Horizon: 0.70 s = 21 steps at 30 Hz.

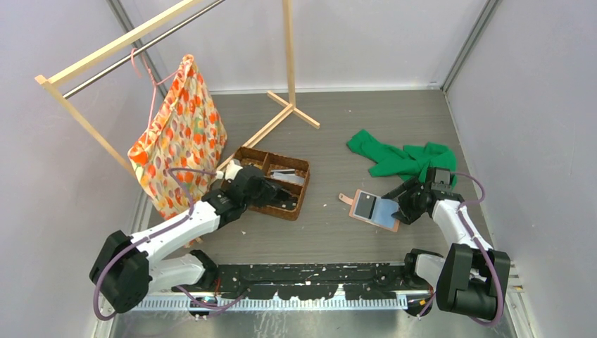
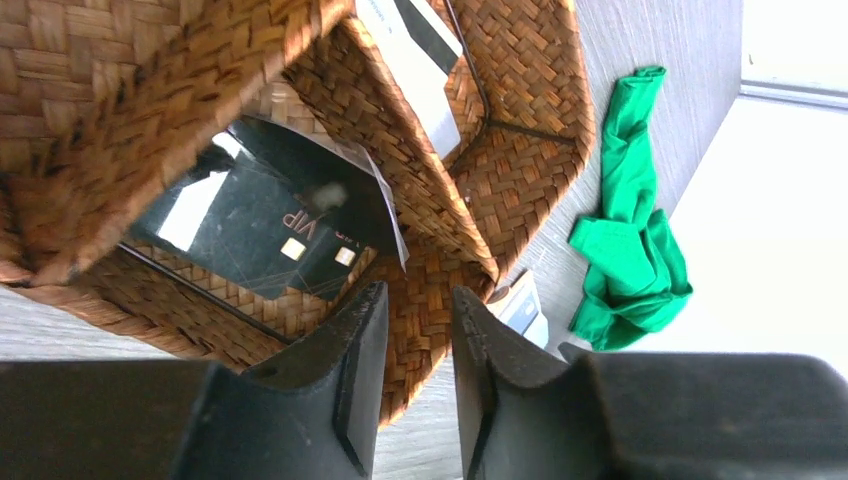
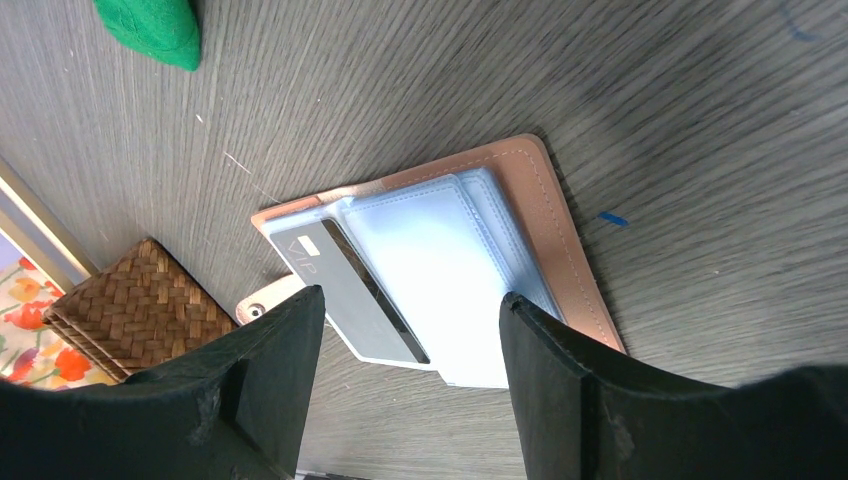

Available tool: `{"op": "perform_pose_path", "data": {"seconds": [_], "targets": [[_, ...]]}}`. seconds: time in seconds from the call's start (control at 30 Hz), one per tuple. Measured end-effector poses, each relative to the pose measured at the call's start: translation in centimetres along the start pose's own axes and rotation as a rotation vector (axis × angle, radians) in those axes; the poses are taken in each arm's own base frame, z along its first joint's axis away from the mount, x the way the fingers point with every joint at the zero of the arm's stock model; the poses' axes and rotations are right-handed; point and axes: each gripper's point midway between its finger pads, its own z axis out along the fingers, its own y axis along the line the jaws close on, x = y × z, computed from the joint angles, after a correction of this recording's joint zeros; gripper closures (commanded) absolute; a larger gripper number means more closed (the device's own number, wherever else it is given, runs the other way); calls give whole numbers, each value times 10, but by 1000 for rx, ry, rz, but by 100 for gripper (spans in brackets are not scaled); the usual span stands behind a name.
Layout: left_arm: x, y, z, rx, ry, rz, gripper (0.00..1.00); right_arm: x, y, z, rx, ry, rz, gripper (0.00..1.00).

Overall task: Take the credit cards out of the card holder
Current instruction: Place the credit card in the storage box.

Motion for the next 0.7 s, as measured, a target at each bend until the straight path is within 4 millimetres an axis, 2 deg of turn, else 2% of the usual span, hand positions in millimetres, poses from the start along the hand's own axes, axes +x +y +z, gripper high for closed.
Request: {"op": "perform_pose_path", "data": {"seconds": [0.1,0.3,0.43,0.57,0.7], "targets": [[8,-3,0,15,24,15,57,0,0,0,0,0,-1,30],[23,-17,-12,57,56,78,57,0,0,0,0,0,-1,30],[23,-45,-31,133,45,124,57,0,0,-1,3,2,-1,30],[21,-78,-47,214,23,196,57,-1,1,-4,7,2,-5,25],[20,-111,-61,284,5,312,57,-7,12,-17,-9,-25,-32,20]]}}
